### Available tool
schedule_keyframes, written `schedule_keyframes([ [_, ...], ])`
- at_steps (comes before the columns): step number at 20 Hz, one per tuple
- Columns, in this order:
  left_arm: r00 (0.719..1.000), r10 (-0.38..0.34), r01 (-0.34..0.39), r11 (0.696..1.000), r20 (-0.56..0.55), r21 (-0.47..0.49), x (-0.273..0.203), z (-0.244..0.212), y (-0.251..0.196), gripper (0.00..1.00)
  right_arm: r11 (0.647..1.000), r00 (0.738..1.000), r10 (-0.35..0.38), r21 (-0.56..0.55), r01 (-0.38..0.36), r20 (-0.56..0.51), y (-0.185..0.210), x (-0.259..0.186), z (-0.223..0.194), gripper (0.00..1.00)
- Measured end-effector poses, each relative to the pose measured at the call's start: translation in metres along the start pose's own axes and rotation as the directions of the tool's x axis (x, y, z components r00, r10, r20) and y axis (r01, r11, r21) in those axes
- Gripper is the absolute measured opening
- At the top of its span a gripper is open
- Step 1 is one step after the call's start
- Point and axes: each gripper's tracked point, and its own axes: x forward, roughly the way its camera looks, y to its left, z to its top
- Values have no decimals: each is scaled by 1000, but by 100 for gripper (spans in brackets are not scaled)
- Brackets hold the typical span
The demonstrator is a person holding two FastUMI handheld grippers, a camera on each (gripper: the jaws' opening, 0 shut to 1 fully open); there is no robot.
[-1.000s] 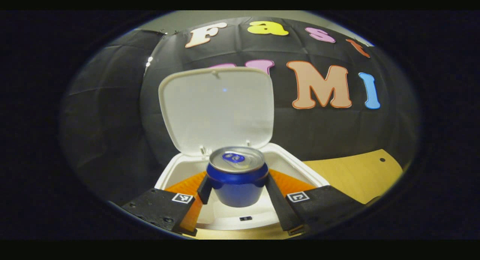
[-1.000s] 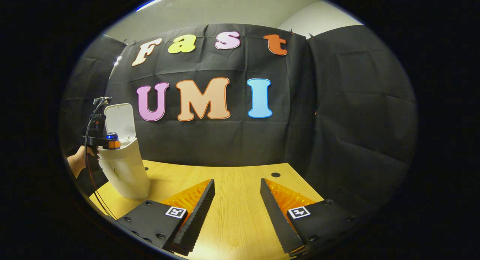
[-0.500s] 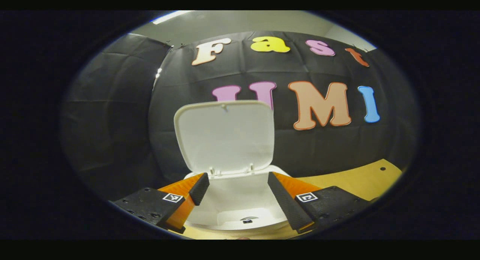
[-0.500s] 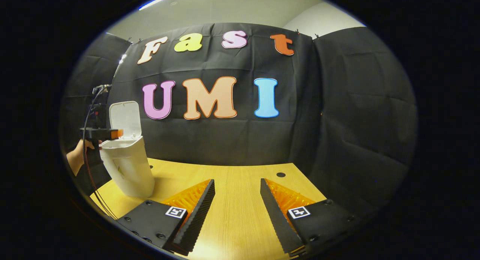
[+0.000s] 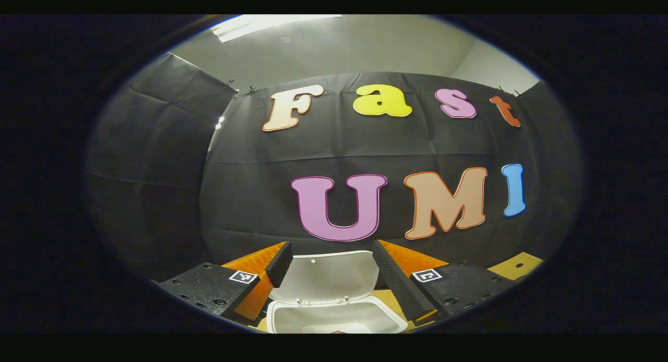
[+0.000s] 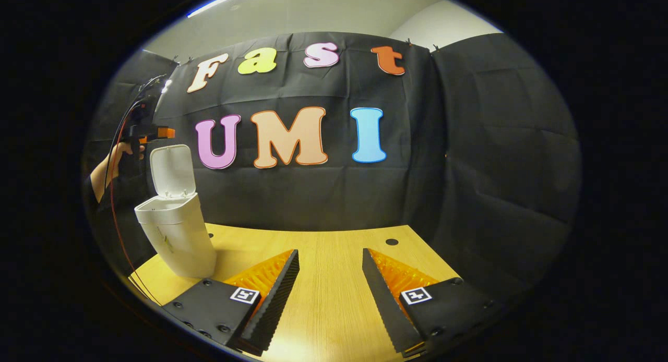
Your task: Press the lid of the desktop garbage bin to open it, pick up the crumpled paper on the desktop and throw it into the bin, then pick up the pop can on the desktop and drop it into the bin, and finally close the garbage bin lid.
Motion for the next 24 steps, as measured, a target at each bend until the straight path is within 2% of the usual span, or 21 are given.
schedule_keyframes([
  [3, 997, 18, -22, 999, -73, -46, 29, -15, 12, 93, 1000, 1000, -14, 8, 14, -16, -5, -1, -5, 83],
  [6, 983, 41, -49, 998, -181, -43, 41, -39, 21, 92, 1000, 999, -22, 7, 22, -29, -9, -3, -9, 83],
  [8, 988, 24, -29, 999, -151, -31, 36, -34, 19, 93, 1000, 999, -24, 1, 24, -30, -10, -3, -9, 84],
  [14, 991, 4, -9, 999, -133, -37, -36, -47, 0, 95, 999, 999, 33, 6, -32, -24, 4, 10, -3, 84],
  [20, 991, 19, -21, 1000, -130, -12, -101, -100, -15, 94, 993, 993, 110, -27, -111, -38, 22, 21, -2, 84],
  [22, 986, 21, -23, 1000, -168, -11, -111, -122, -18, 96, 991, 991, 128, -40, -129, -44, 26, 20, -3, 84],
  [24, 966, 5, -15, 999, -257, -38, -120, -161, -25, 95, 989, 989, 138, -55, -140, -54, 26, 22, -6, 84],
])
